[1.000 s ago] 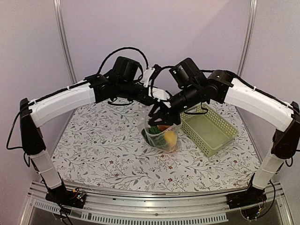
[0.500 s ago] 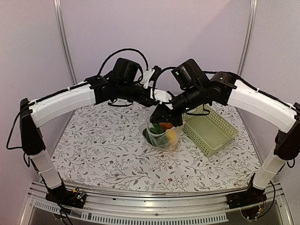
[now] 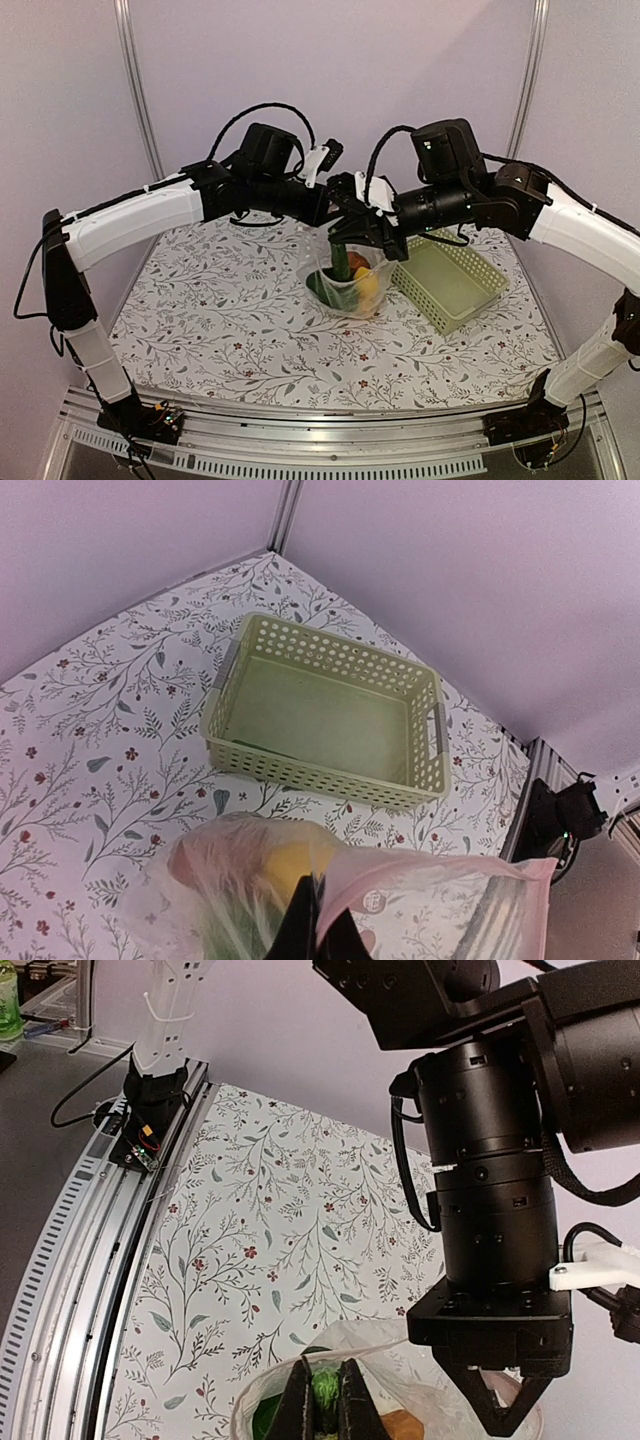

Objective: Place the food in the zip-top bag and seal the zipper
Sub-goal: Adjust the fake vegetable in the zipper food storage bag.

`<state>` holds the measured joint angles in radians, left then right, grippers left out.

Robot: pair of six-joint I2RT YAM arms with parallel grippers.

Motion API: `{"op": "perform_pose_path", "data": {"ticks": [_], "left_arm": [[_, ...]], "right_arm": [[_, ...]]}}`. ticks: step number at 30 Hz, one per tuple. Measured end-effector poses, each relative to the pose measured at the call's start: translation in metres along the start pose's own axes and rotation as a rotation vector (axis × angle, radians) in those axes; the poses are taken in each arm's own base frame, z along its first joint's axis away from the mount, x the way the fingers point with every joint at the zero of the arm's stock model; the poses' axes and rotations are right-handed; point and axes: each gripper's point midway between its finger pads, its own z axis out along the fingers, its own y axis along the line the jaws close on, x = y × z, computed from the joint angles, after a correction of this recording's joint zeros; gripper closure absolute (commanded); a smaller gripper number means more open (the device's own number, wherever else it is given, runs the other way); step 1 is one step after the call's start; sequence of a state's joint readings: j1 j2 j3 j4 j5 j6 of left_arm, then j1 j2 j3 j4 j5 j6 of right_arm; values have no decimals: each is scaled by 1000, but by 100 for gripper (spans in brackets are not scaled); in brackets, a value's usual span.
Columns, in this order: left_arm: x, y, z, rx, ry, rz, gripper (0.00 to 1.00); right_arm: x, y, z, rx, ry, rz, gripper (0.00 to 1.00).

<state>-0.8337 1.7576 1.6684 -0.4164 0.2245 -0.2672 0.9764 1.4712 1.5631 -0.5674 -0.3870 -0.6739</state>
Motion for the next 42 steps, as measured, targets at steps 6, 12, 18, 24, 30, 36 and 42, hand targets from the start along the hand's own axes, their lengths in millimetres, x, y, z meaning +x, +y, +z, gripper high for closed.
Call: {"op": "perform_pose_path", "data": {"ticks": [6,12,18,24,30,36,42], "left_arm": [[0,1,0,-2,2,-2,100],[0,2,-1,-4,4,-3,100],[0,3,-1,-7,6,-5,100],[-7,9,-6,-17,-5,-10,100],[-12,9,-8,-17,-11,-12,100],[-12,8,-9,-11,-6,-23,100],[-11,7,-9,-3,-2,-28,100]], "right_arm": [[13,2,15,-4,2,-40,100],[26,4,24,8,10,-77,100],[9,11,14,-54,-18,-49,100],[-67,3,-36,-70,-189,-59,100],[-87,4,-62,-52,-240,-80,100],[-52,7,-32,-59,-161,-69,100],[-5,16,14,-98,-82,-69,100]]}}
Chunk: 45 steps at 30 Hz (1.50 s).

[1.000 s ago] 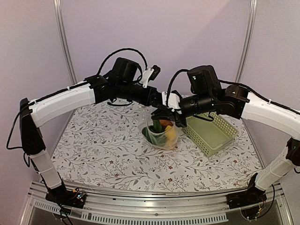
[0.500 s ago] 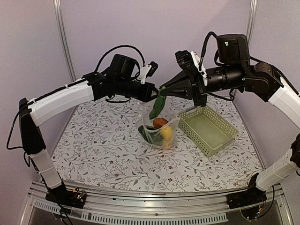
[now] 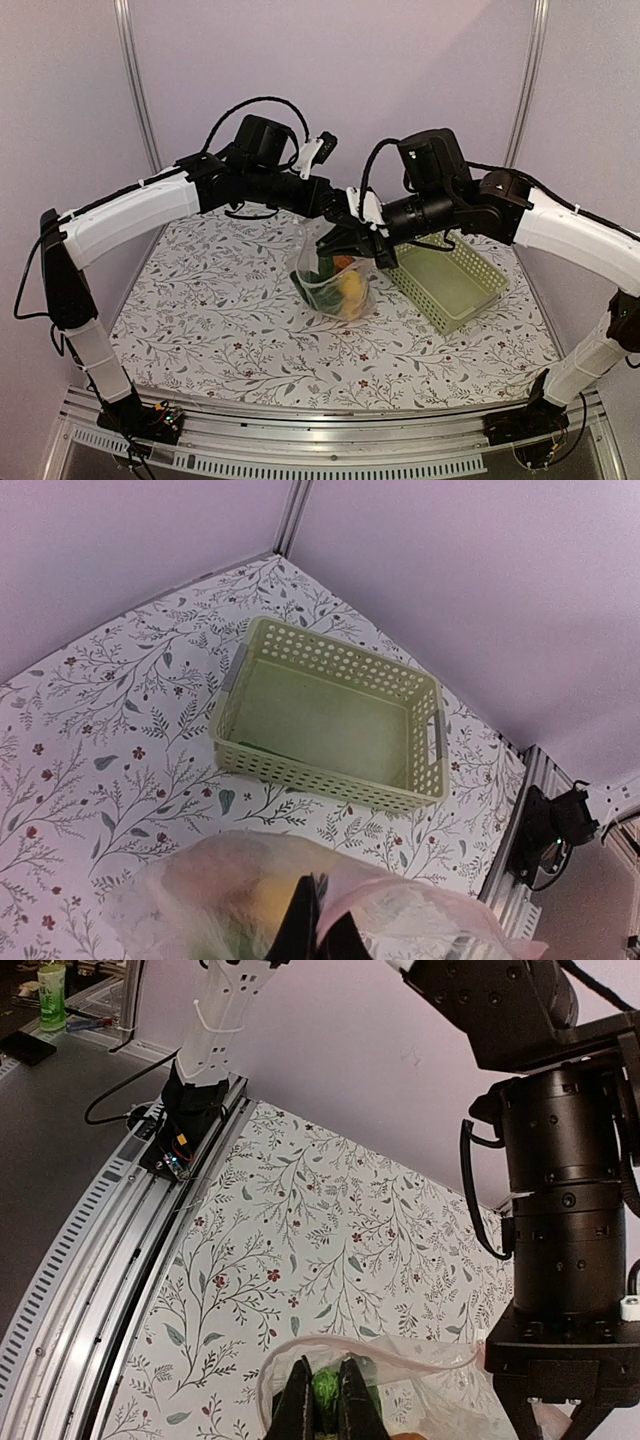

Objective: Place the food in the zip-top bag and seal the zipper
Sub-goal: Adjust the fake vegetable in the zipper food storage bag, then pass from the left arm to the right

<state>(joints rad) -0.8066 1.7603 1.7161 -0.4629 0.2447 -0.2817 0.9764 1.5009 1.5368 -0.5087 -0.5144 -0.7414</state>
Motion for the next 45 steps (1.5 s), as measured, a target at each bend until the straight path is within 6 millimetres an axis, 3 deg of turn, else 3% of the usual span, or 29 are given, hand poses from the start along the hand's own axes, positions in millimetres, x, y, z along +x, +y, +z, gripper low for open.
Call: {"op": "perform_pose_path", "data": {"ticks": [9,16,19,21,26,30,39,42,45], "left_arm": [[1,-1,0,8,6,-1,100],[3,-1,0,8,11,-2,100],[3,-1,0,7,13,-3,100],[4,-1,1,7,15,-3,100],[6,0,1,7,17,-4,99],[5,1,2,2,15,-3,99],[3,8,1,-41,-1,-5,100],[3,9,-2,-50,-6,-9,100],[2,9,-3,-53,-8,-10,100]], "right_arm": [[25,-3,37,-20,2,-83,100],[64,-12,64,33,79,-118,100],[77,-19,70,79,121,-120,78],[82,-26,71,113,145,-127,69],[98,-35,70,164,226,-79,57],[87,-33,63,136,223,-16,50],[3,-6,-1,38,55,47,40],[3,7,-1,12,88,45,40],[27,22,16,-26,189,45,41]]}}
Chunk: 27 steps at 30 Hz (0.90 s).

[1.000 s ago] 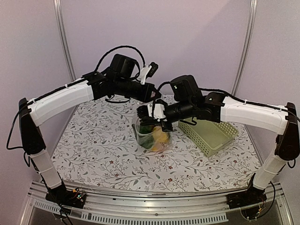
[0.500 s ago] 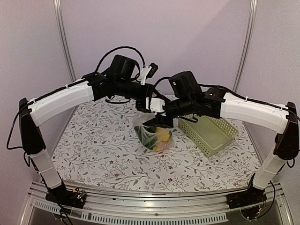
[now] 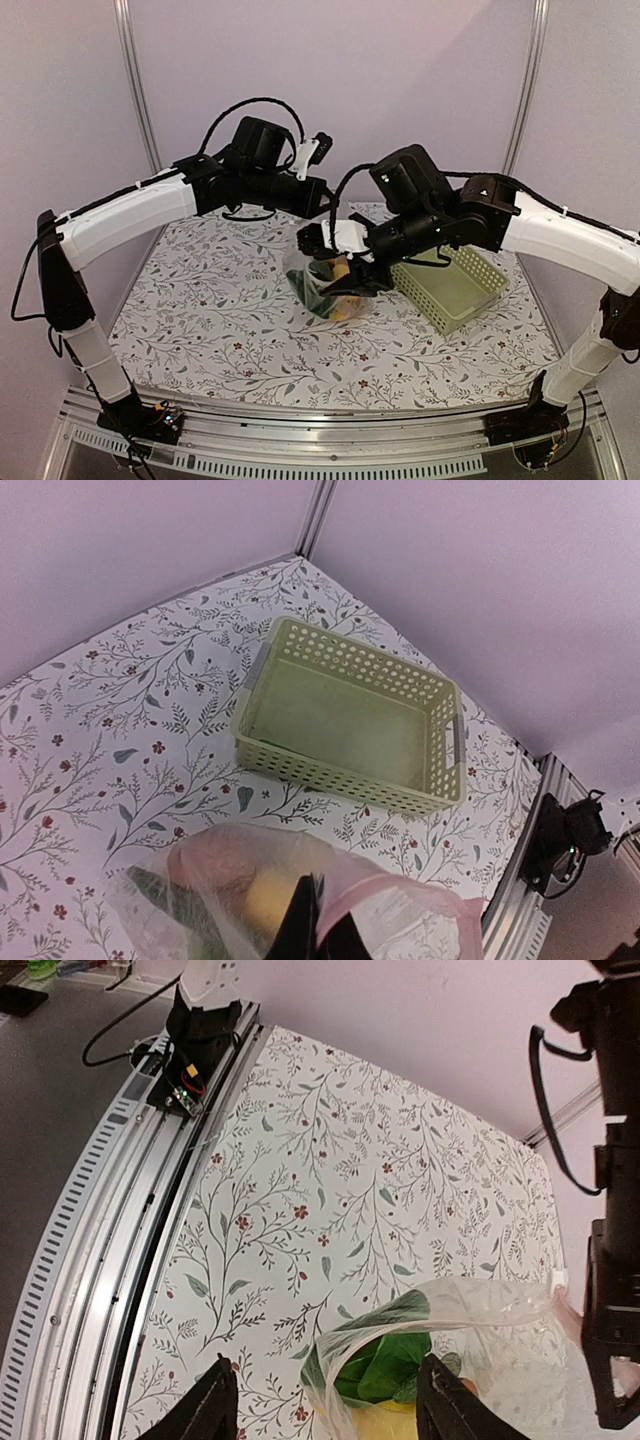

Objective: Place the food in the zip-top bag and seal the zipper
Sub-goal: Pass from the left arm to the right

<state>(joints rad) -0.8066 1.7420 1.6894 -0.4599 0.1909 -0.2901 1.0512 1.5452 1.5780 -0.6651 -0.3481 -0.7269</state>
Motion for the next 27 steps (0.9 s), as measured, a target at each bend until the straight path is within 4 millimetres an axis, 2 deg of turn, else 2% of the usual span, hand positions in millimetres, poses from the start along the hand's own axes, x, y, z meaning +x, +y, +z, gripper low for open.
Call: {"op": "perform_pose_path", "data": {"ticks": [4,6,8,9,11,13,14,16,23,27], "left_arm": [[1,1,0,-2,2,0,100],[1,1,0,-5,3,0,100],[1,2,-1,-11,1,1,100],[1,3,-2,-17,2,2,99],[3,4,-5,-24,6,6,93],[5,4,-8,-31,14,15,77],[5,5,-9,-34,18,19,73],[7,6,-12,-43,28,37,71],[19,11,-31,-87,98,97,81],[24,13,-37,-101,127,120,95]], "right_arm": [[40,9,32,-25,150,19,48],[58,10,42,-17,216,31,61],[68,7,44,4,260,35,78],[70,5,43,16,271,27,88],[73,-1,42,45,292,24,100],[76,-4,41,62,311,11,100],[77,-5,40,68,318,6,100],[80,-8,39,84,336,-7,100],[84,-17,27,131,383,-75,100],[80,-22,16,161,390,-109,100]]}}
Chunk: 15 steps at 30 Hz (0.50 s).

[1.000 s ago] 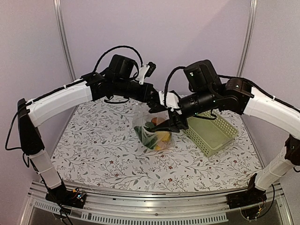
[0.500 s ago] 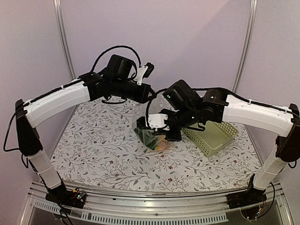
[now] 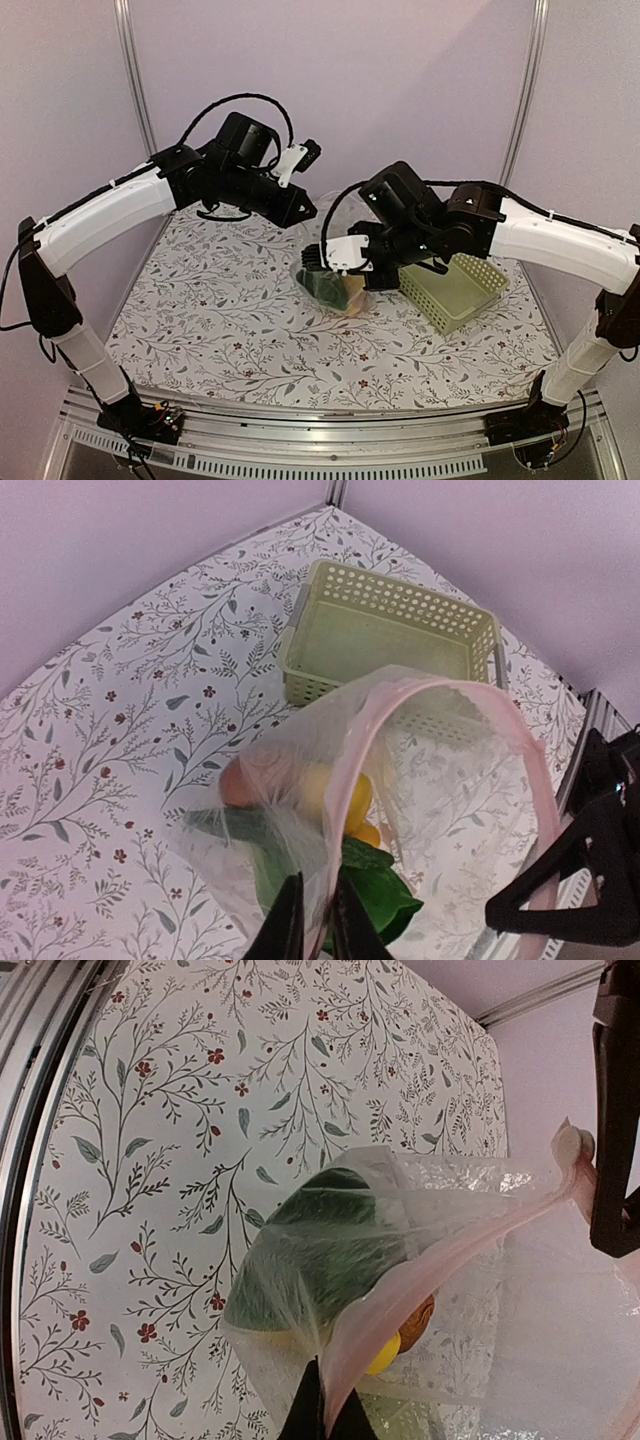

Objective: Place the food in the zip-top bag and seal the zipper
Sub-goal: Pass from the left arm to the right, then pass from the right arm to the left

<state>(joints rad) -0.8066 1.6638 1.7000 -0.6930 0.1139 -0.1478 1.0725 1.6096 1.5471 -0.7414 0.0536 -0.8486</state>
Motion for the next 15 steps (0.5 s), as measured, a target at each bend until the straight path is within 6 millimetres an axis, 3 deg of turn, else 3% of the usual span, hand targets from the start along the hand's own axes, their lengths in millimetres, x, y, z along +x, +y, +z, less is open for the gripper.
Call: {"op": "perform_pose_path", "data": {"ticks": [2,15], "left_arm": [[3,1,-1,-5,10,6,100],[10,2,-9,-22,41,39,100]], "right_arm": [[0,-2,-3,11,1,-9,100],[14,-4,-13,47,51,-54,98]]}}
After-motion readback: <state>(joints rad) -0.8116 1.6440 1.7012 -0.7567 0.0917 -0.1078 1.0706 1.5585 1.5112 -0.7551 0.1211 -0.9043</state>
